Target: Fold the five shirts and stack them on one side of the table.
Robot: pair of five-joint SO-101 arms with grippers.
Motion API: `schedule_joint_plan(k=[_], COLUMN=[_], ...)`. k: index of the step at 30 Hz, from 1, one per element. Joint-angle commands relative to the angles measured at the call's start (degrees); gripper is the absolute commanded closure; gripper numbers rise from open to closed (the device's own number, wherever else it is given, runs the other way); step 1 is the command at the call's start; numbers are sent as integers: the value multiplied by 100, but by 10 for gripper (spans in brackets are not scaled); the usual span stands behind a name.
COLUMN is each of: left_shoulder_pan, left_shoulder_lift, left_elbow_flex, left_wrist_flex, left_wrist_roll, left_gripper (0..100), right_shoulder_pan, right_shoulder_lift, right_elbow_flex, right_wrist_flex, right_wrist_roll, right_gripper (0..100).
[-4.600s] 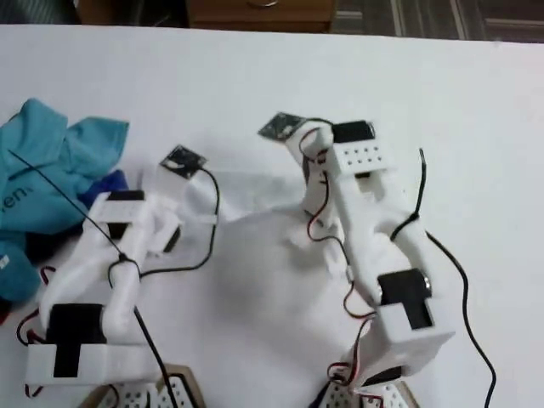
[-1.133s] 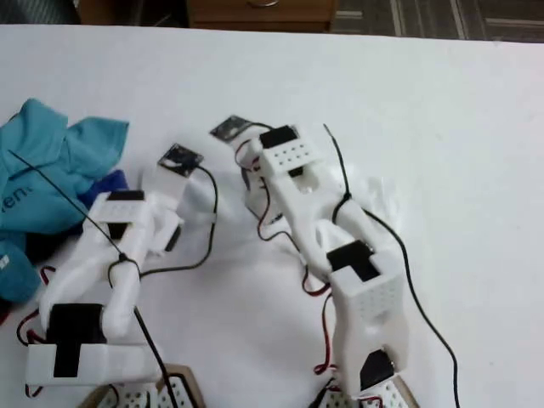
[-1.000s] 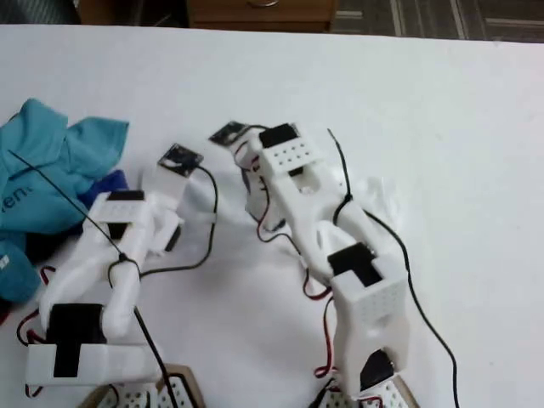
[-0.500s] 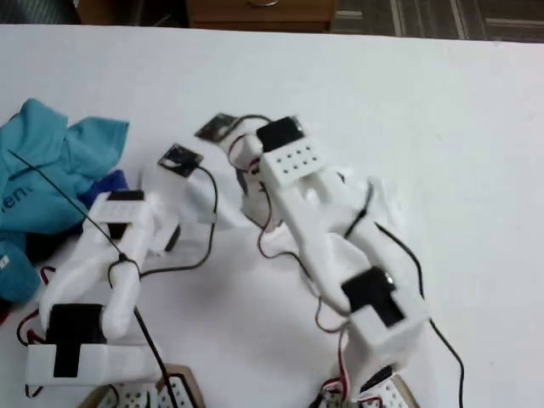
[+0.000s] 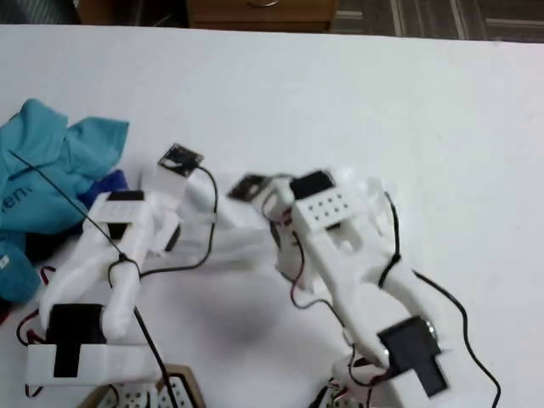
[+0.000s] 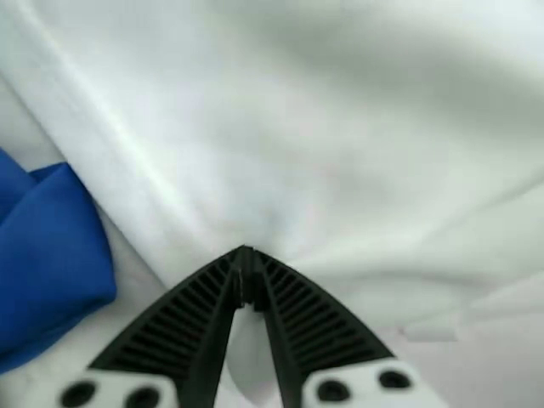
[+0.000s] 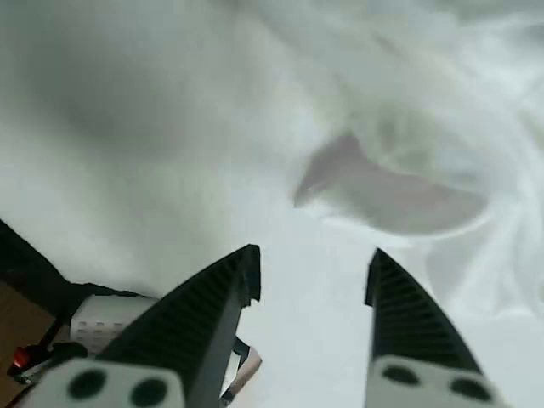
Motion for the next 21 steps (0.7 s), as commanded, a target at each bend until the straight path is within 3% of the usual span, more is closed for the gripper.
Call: schedule_joint_plan(k=[1,10,18,21], left_shoulder_pan=[18,18,18,18], left_shoulder_lift=[-88,-88,-88,-88], left_elbow_flex=[-13,-13,-22,-22], left_wrist_flex=[-97,-97,-97,-97], left_wrist_roll=[18,18,18,18], left_gripper=[974,974,974,974], right_shoulder_pan=[119,602,681,708], right_shoulder_lift=[-444,101,1235,1534], right_elbow_flex=[598,1116,325,114], right_wrist_flex=[-400,-1525,-1587,-1587], right_wrist_roll=[105,97,-633,-651], right_gripper=[756,754,693,718])
